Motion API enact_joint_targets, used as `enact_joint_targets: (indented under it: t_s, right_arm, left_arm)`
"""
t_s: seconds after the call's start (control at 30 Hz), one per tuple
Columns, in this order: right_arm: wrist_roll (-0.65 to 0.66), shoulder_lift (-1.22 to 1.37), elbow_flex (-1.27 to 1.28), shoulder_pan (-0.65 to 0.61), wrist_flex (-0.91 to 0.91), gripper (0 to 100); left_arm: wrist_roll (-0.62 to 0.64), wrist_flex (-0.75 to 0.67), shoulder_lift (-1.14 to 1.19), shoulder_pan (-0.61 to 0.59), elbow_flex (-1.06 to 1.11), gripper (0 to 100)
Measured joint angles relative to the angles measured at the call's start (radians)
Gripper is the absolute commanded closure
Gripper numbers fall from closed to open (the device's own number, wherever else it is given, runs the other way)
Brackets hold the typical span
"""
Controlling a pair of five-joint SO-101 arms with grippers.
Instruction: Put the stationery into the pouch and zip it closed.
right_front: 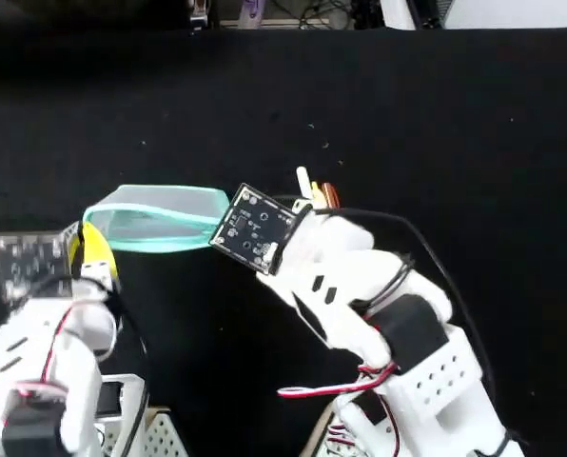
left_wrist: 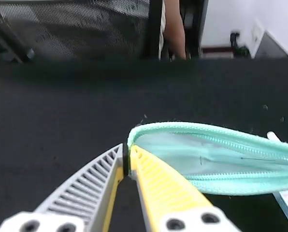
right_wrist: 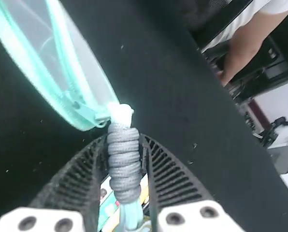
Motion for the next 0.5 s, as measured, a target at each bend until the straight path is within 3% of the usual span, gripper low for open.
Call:
enact_joint_targets:
  t_s: [0.23, 0.5]
  right_arm:
    - [0.0, 0.0, 0.025, 0.046, -0.014, 98.7]
    - [0.0, 0.0, -0.256, 0.101, 0.13, 98.7]
  left_arm:
    - [-0.006, 0.104, 0.341, 0.0, -0.249, 97]
    - [-0.006, 0.416, 0.671, 0.011, -0.772, 97]
